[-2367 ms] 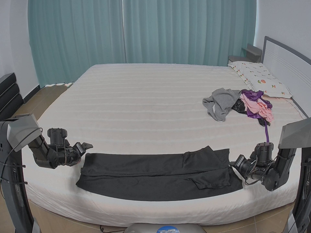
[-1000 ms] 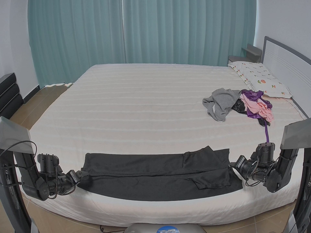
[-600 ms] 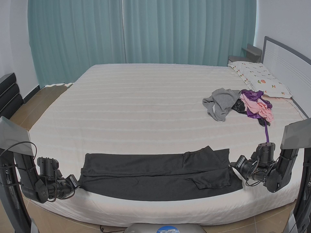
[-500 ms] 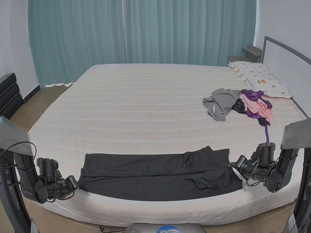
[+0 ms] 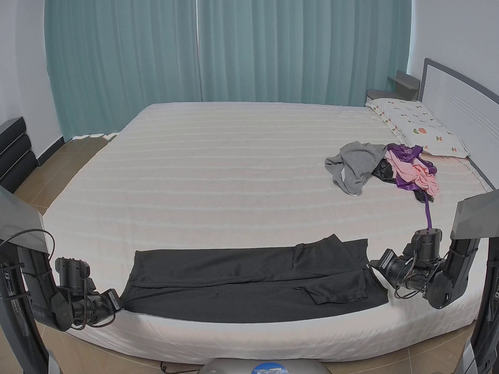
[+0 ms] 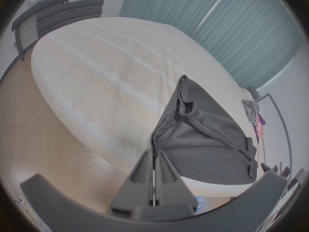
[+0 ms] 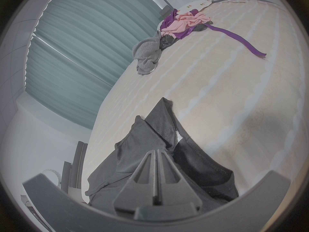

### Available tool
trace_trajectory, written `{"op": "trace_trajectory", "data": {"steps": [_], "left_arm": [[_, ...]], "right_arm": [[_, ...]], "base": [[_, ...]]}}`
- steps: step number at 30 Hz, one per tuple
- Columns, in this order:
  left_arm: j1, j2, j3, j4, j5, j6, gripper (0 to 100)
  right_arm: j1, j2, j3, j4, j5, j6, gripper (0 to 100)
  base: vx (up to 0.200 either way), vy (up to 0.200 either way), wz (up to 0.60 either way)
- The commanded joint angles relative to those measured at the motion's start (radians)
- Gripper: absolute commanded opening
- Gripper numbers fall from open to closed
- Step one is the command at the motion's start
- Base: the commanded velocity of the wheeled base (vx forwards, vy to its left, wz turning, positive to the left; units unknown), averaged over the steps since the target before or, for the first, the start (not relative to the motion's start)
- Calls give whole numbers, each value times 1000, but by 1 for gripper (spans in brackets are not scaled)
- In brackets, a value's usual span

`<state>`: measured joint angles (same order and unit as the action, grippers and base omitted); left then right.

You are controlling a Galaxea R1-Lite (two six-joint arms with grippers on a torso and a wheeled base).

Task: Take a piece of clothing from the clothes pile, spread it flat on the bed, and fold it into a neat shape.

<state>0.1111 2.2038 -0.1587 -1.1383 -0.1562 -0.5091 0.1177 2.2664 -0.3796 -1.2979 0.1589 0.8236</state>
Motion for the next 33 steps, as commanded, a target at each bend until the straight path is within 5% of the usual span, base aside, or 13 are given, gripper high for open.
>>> {"op": "trace_trajectory", "data": {"steps": [1, 7, 8, 26, 33], "left_arm": [[4, -1, 27, 0, 1, 38, 0], [4, 5, 21, -1, 7, 43, 0], [4, 5, 21, -5, 6, 43, 100], [21, -38, -137, 9, -22, 9, 100], [7, -41, -415, 308, -171, 18, 100]], "right_arm": [[0, -5, 1, 0, 1, 0, 0], [0, -5, 1, 0, 1, 0, 0], [2, -5, 1, 0, 1, 0, 0], [-4, -31, 14, 3, 2, 0, 0], [-3, -22, 14, 3, 2, -1, 0]], "base": [[0, 0, 0], [0, 0, 0], [0, 0, 0], [0, 0, 0], [0, 0, 0]]}}
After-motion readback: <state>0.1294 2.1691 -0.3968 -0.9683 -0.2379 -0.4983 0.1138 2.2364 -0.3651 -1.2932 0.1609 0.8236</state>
